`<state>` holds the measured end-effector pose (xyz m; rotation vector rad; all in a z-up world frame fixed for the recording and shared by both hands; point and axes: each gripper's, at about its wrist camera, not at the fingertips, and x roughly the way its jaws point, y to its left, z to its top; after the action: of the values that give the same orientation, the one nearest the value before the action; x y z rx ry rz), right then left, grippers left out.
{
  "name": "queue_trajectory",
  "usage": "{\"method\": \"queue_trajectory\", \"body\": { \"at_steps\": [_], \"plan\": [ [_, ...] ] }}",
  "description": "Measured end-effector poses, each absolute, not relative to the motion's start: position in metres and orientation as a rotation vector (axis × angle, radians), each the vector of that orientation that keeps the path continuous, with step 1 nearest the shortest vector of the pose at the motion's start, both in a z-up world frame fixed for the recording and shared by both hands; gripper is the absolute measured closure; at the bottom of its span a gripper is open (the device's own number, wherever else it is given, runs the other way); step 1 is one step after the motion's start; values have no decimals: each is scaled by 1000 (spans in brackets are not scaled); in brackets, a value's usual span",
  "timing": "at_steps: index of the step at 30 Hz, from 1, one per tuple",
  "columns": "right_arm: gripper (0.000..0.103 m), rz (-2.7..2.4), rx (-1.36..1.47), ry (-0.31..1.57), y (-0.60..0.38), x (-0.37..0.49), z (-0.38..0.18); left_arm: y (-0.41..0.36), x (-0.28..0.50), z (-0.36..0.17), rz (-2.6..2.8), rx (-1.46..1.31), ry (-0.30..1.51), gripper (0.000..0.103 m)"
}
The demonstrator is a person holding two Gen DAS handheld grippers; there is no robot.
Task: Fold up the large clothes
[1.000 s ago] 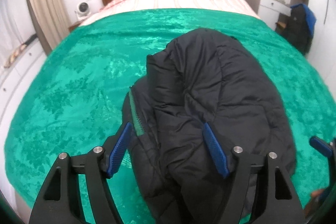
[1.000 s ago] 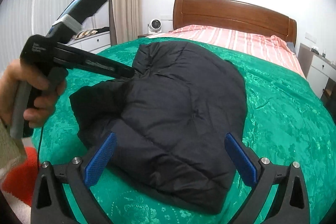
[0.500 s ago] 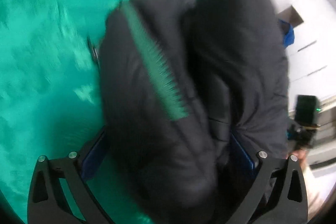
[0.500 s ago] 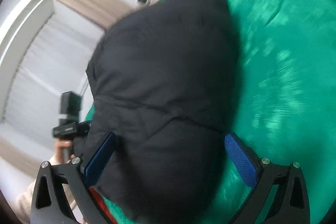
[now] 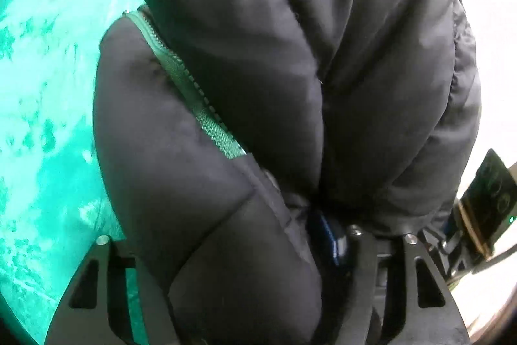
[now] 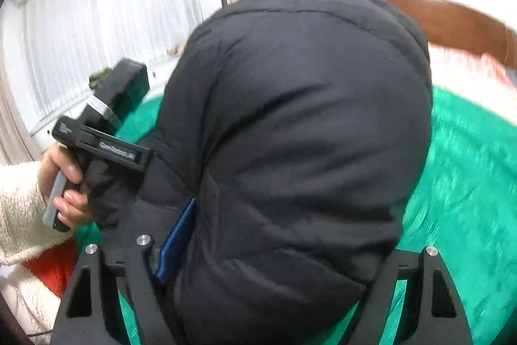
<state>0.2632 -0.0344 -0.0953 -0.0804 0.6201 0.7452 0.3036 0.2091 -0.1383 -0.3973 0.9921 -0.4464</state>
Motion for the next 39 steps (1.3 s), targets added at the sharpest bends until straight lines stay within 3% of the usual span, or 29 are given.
{"method": "queue_trajectory", "body": {
  "at_steps": [5,7,9,12,16,27,30,39],
  "plan": [
    [24,737,7,552,-72,311,-56,184,345,-77,-435,-338,878,40],
    [16,708,86,612,-92,352,-51,172,382,-66,-405,-334,869,29],
    [6,641,163,704,-112,386,-59,167,409,-75,-339,-318,882,4],
    [4,451,225,803,-143,405,-85,164,429,-114,-210,-287,932,4],
    [4,415,194,783,-157,356,-98,155,412,-147,-211,-251,944,9],
    [1,188,-53,520,-159,223,-58,121,265,-45,28,56,528,0],
    [1,120,-49,487,-163,203,-40,132,214,-29,48,61,475,0],
    [1,78,-17,479,-165,146,-19,109,167,-11,42,60,427,0]
  ]
}}
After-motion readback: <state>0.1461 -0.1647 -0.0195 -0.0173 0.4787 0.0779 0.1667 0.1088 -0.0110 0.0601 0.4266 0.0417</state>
